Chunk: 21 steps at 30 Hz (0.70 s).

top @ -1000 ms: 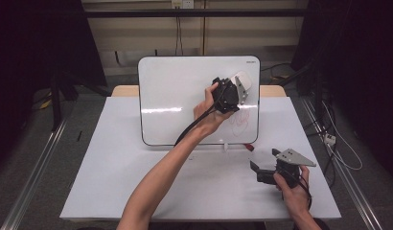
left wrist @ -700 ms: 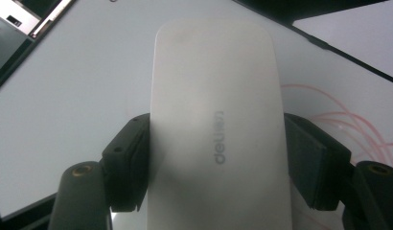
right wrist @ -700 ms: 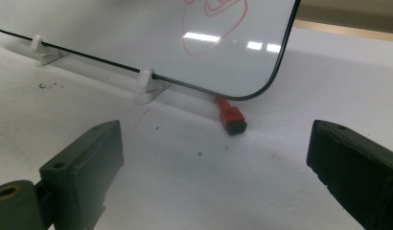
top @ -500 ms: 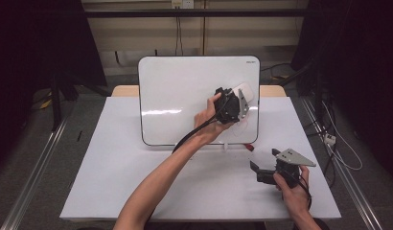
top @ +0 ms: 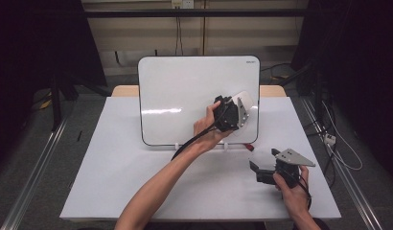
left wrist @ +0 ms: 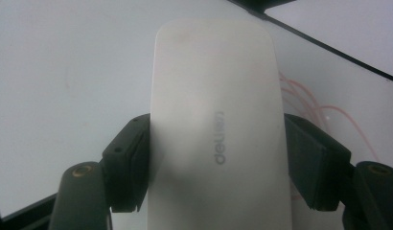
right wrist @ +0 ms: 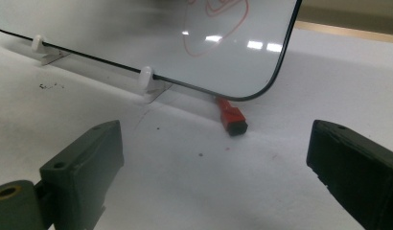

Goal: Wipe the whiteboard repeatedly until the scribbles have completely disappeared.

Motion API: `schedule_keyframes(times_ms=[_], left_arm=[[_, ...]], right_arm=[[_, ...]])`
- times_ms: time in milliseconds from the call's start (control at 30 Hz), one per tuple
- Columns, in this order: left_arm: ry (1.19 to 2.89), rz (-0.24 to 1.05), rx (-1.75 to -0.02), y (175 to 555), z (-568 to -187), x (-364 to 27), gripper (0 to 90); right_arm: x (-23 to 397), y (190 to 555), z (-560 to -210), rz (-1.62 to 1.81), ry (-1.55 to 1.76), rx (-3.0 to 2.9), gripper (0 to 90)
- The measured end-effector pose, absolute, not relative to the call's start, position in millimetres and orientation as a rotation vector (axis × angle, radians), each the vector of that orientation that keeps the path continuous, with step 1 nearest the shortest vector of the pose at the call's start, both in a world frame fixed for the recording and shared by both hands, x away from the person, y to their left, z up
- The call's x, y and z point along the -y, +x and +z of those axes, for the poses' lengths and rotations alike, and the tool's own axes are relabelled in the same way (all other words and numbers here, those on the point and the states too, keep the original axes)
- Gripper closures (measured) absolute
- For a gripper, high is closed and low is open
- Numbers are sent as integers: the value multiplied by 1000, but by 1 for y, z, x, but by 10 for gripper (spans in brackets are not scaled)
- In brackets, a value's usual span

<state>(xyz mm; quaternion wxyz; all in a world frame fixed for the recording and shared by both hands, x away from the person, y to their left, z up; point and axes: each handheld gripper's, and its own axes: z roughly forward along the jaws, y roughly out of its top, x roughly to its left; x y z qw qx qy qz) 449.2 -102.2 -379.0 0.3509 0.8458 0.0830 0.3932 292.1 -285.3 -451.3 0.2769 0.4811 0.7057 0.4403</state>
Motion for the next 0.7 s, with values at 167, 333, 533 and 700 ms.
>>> schedule_keyframes(times_ms=[167,333,533,700], left_arm=[[2183,1012,-237,456,-371,103,311],[2177,1024,-260,467,-357,102,311],[2177,1029,-293,477,-346,103,310],[2162,1067,-280,473,-350,104,311]], right_arm=[[285,292,-451,1188,1303,-1896,56],[286,292,-451,1188,1303,-1892,56],[285,292,-451,1190,1309,-1893,56],[285,292,-452,1188,1305,-1891,56]])
